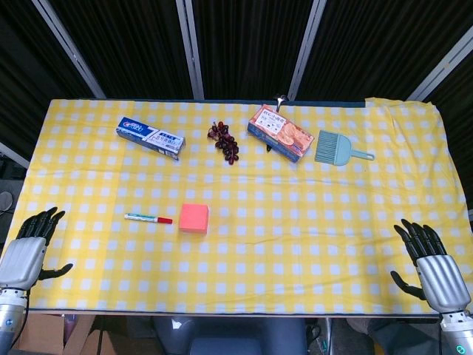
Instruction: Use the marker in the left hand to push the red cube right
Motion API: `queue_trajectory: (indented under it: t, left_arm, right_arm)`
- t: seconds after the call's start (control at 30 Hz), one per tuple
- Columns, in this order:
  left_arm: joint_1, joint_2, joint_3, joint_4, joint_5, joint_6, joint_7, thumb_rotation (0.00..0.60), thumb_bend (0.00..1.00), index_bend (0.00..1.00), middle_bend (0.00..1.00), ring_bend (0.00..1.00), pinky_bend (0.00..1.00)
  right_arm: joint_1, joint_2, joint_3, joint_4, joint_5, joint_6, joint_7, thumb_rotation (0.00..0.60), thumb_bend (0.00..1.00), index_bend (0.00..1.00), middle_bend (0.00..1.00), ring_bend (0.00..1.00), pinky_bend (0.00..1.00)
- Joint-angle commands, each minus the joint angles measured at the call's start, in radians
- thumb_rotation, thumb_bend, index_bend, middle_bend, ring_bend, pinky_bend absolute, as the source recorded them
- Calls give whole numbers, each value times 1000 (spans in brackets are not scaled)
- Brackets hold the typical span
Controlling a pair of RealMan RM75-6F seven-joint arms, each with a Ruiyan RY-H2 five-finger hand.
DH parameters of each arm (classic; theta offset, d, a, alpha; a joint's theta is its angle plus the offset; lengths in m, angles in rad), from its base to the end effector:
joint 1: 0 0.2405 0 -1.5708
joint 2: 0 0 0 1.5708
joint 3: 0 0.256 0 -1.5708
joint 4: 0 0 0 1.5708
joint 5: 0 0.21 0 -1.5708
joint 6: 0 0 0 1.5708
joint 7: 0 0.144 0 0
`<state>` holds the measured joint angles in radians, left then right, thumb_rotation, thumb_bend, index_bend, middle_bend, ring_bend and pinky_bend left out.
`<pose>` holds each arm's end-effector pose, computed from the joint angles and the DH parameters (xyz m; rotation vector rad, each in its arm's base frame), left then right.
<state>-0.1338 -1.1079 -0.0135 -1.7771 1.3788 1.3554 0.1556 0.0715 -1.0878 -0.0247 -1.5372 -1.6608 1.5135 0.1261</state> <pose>-0.2936 0.1821 0.1304 -1.4399 -1.0527 -0.7792 -0.3142 -0.1606 0.1602 1.5328 -0.9094 0.9546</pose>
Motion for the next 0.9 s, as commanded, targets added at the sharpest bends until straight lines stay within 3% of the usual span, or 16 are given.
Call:
queue_trajectory:
  t: [0.03,0.53,0.63,0.9]
  left_arm:
    - [0,0,0,0,0,-1,0,600,104,0,0,0,0]
    - [-22,5,-4,-3,-27,-48,18,600,104,8,0,0,0]
    - [-53,5,-21,-3,-46,-84,36,600,105,66,0,0,0]
    - [-194,-72,-112,66,-183,-230,154,600,167,354,33,0,0]
  right_arm:
    - [0,0,0,0,1,-1,1,600,342,0,0,0,45]
    - [-2,1,-2,-3,2,0,3,600,342,0,0,0,45]
    - [-3,1,-1,-2,4,2,6,600,341,0,0,0,45]
    - [-4,4,-2,2,-2,7,19,600,341,0,0,0,45]
